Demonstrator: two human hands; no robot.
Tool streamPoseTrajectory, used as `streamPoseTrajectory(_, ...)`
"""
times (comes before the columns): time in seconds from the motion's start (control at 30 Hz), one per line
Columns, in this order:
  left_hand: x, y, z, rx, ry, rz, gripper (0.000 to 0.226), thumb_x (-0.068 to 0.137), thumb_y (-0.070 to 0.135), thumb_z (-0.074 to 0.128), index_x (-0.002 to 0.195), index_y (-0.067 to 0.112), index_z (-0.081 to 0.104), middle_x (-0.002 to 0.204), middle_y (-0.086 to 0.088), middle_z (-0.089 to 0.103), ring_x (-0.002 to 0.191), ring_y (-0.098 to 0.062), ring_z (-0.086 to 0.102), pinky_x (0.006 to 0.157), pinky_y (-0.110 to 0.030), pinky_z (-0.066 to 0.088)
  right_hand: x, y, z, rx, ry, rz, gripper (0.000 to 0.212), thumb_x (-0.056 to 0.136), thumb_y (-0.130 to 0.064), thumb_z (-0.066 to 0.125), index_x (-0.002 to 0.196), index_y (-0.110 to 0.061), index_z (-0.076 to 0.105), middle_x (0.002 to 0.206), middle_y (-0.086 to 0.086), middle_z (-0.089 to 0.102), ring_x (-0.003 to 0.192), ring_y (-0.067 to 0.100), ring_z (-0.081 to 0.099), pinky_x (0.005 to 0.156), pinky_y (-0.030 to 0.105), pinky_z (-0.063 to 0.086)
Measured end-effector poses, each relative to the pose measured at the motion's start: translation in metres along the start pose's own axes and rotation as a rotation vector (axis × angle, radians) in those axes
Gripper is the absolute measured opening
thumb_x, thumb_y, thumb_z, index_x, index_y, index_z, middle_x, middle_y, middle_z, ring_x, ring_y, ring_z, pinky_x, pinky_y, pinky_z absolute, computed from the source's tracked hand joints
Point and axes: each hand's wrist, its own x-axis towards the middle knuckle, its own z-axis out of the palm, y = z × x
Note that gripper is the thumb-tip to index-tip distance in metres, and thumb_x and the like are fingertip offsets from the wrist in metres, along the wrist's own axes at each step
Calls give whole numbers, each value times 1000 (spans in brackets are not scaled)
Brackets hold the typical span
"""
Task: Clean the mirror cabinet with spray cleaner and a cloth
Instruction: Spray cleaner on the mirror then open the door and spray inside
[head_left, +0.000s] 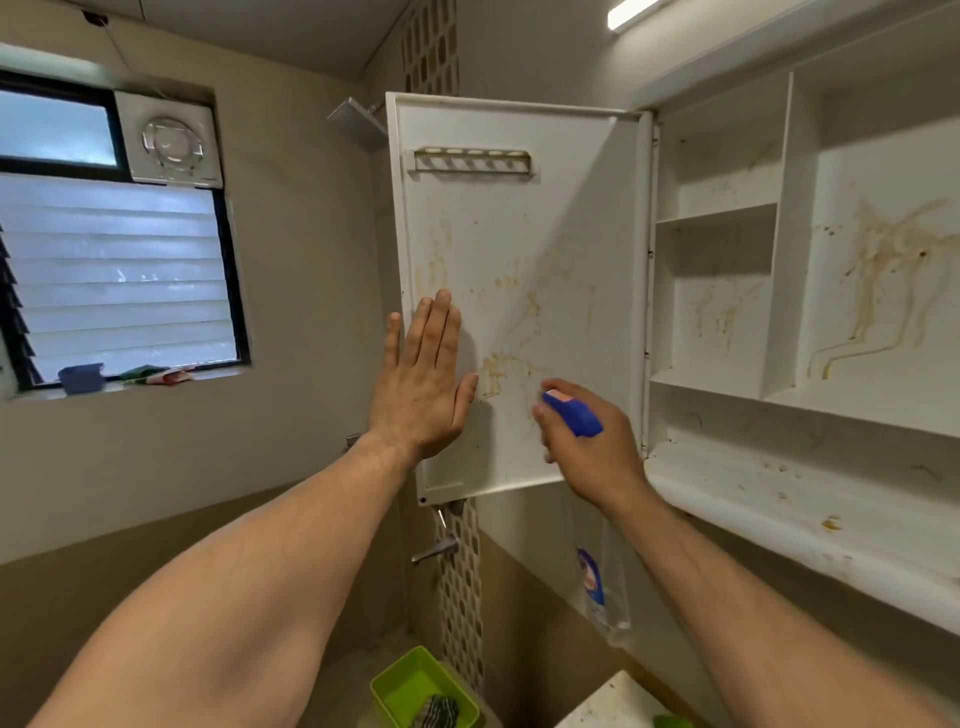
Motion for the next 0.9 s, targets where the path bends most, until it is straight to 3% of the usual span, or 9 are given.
streamPoseTrajectory(0.1,-7,0,0,7,3,17,79,103,48,26,164,6,-3,172,-12,-13,160,-28,-9,129,-55,0,-15,2,20,59,-110,3,37,96,-29,72,133,-29,66,111,-6,70,82,6,71,68,10,54)
streamPoseTrajectory(0.2,-11,-2,-4,37,2,12,77,104,45,25,164,5,-3,172,-12,-13,160,-27,-11,129,-54,-1,-19,1,19,-9,3,-46,33,97,-29,71,130,-29,67,110,-16,66,89,-9,66,75,1,48)
streamPoseTrajectory(0.33,-18,-8,-7,75,-19,-32,75,106,44,24,163,5,-5,172,-12,-16,159,-27,-13,128,-55,-2,-8,-16,-5,145,117,-74,29,98,-29,70,126,-36,64,113,-1,72,89,11,72,73,11,56)
streamPoseTrajectory(0.5,-23,0,-10,76,-42,-73,76,106,43,25,163,6,-9,171,-11,-18,159,-27,-14,128,-55,-3,-8,-26,-8,132,1,-176,29,97,-28,71,126,-27,69,97,-2,73,75,8,69,69,23,60)
streamPoseTrajectory(0.63,-26,8,-13,94,-58,-74,75,106,45,23,163,6,-8,171,-12,-17,159,-27,-15,128,-54,-4,-25,12,-9,-29,-125,-20,42,96,-38,71,136,-27,65,120,-3,72,99,13,70,94,39,61)
streamPoseTrajectory(0.7,-26,11,-15,101,-70,-75,75,106,45,23,163,5,-8,171,-12,-17,159,-27,-15,128,-54,-4,-31,32,-23,-131,-146,42,45,96,-40,70,139,-25,63,126,-2,70,107,17,69,102,41,57)
streamPoseTrajectory(0.8,-26,21,-13,86,-73,-54,76,106,47,21,162,5,-8,171,-12,-16,159,-27,-15,128,-53,-5,-30,57,-60,-214,67,131,39,98,-39,67,133,-22,67,120,0,70,103,19,66,97,35,55)
streamPoseTrajectory(0.9,-18,38,-9,26,-66,-16,76,105,49,19,163,6,-7,172,-12,-15,159,-27,-15,129,-50,-7,-23,61,-103,-216,253,160,24,98,-36,67,116,-21,71,101,-4,68,93,21,65,78,25,50)
